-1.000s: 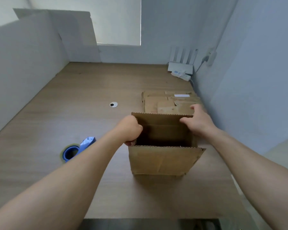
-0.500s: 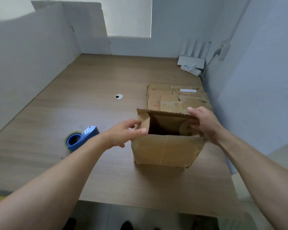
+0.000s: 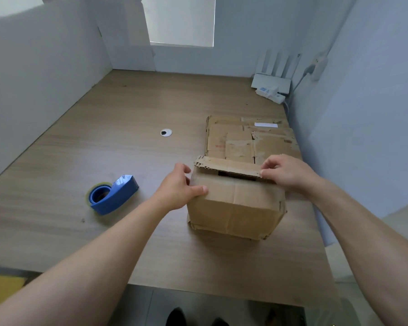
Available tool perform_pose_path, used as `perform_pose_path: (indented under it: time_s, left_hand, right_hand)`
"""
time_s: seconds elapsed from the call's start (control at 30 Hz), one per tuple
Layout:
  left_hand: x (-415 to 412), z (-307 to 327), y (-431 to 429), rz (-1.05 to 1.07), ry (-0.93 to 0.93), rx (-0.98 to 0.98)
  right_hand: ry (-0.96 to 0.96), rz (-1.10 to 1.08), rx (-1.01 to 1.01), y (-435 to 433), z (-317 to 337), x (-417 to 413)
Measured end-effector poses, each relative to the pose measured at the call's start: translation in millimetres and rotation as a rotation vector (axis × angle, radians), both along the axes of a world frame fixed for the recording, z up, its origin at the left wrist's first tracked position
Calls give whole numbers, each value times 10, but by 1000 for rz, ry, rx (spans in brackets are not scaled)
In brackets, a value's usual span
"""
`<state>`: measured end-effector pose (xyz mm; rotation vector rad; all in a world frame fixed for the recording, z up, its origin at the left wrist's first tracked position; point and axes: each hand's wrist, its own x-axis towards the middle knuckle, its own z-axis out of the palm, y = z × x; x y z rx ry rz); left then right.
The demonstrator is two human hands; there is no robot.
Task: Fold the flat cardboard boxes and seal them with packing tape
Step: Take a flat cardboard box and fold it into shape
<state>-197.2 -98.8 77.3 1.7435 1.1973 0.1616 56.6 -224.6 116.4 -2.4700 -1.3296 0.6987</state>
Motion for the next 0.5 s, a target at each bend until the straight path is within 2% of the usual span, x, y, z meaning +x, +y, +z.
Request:
perform_pose_path:
  time_s: [0.07, 0.13, 0.23, 0.33, 0.4, 0.5]
  left_hand:
    - [22, 7, 31, 18, 17, 5]
    - [57, 33, 46, -20, 23, 2]
    - [140, 67, 43, -90, 7, -38]
    - [182, 57, 40, -48, -38, -173]
    - [207, 36, 32, -26, -38, -158]
    - [267, 36, 9, -19, -11, -95]
  right_hand:
    - [46, -14, 4, -24, 17, 5]
    - [-1, -25, 43, -70, -70, -38]
    - [44, -158, 277, -136, -344, -193]
    - [79, -314, 444, -166, -473, -319]
    - [127, -421, 462, -167, -481, -339]
    - [316, -607, 326, -195, -498, -326]
